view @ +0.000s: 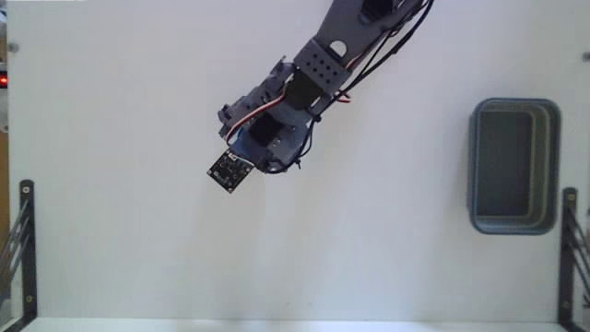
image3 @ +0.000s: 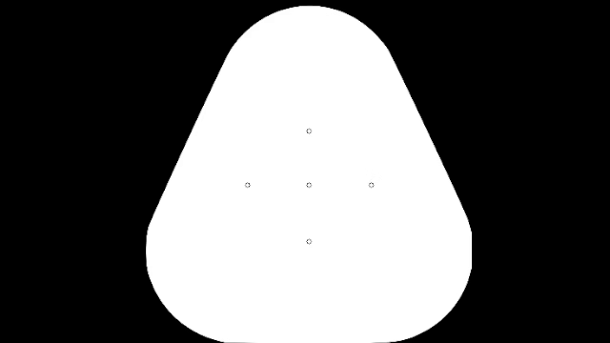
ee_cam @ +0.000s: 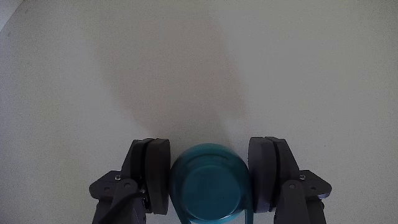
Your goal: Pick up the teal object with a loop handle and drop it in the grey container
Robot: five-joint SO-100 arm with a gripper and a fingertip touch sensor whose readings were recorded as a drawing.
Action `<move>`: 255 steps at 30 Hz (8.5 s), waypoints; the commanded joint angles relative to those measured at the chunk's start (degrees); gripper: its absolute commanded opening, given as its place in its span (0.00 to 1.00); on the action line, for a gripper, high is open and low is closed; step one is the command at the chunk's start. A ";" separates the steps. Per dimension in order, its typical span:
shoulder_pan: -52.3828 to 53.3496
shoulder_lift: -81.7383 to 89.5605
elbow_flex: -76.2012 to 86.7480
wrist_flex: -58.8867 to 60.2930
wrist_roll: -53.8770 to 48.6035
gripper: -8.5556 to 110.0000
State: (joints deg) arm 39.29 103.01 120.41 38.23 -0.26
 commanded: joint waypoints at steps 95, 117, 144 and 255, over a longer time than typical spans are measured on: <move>0.47 1.76 -29.79 30.31 0.26 0.64; 0.47 -3.13 -48.30 43.94 0.26 0.64; -10.88 -4.13 -49.22 43.87 0.26 0.64; -76.69 -9.91 -54.51 43.47 0.26 1.00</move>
State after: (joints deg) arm -36.30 91.67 68.12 81.83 -0.26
